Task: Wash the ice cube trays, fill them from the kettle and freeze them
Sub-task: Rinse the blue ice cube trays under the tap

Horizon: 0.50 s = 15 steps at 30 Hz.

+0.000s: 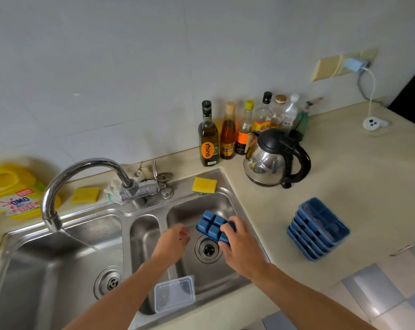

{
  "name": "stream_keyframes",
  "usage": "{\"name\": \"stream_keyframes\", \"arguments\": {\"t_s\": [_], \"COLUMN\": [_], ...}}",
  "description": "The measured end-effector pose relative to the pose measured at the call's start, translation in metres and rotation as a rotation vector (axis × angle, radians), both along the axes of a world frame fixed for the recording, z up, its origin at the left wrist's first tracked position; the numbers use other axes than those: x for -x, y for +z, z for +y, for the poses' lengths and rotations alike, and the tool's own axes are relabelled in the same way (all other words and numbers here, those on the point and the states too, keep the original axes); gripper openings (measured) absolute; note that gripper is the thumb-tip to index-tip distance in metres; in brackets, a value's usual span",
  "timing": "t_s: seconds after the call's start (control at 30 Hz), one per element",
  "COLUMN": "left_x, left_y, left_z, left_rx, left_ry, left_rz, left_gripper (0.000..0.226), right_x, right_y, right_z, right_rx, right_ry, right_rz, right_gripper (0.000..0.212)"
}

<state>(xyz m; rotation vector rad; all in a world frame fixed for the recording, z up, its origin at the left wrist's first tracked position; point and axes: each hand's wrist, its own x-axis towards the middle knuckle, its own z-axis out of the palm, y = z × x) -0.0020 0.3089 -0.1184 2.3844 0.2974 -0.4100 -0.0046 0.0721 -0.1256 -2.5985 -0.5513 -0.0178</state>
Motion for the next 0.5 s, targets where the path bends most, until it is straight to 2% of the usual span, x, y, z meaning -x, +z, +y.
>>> {"name": "stream_keyframes", "arguments": {"t_s": [0.17,0.27,0.33,0.4,0.5], "left_x": [-0.016,-0.023,-0.027,-0.033,-0.044], "left_y": [-0.009,-0.012,-0.009,-0.002,0.01], "left_z": [-0.005,-0.012,-0.017,-0.024,-0.037], "left_rx": [0.006,0.017,0.038,0.073,0.224], "left_ry": [-0.07,-0.116,-0.117,-0.09,0.007], "left_rz": [0.015,-0.001,-0.05,-0.121,-0.164], "left_gripper": [0.026,0.037,0.043,0.044,0.038], "right_x": [0.002,-0.006,-0.014,-0.024,-0.036], "right_y": [-0.009,-0.005,0.008,0.026,0.048], "right_z": [-0.002,-0.003,-0.001,0.0,-0.005], "right_rx": [-0.001,-0.031,-0.166,-0.385,-0.613], "right_ry": [-0.053,-0.09,-0.149,-0.225,-0.301], "right_rz": [-0.007,0.105,0.204,0.38,0.648], "right_gripper": [0.025,0.025,0.025,0.027,0.033]}}
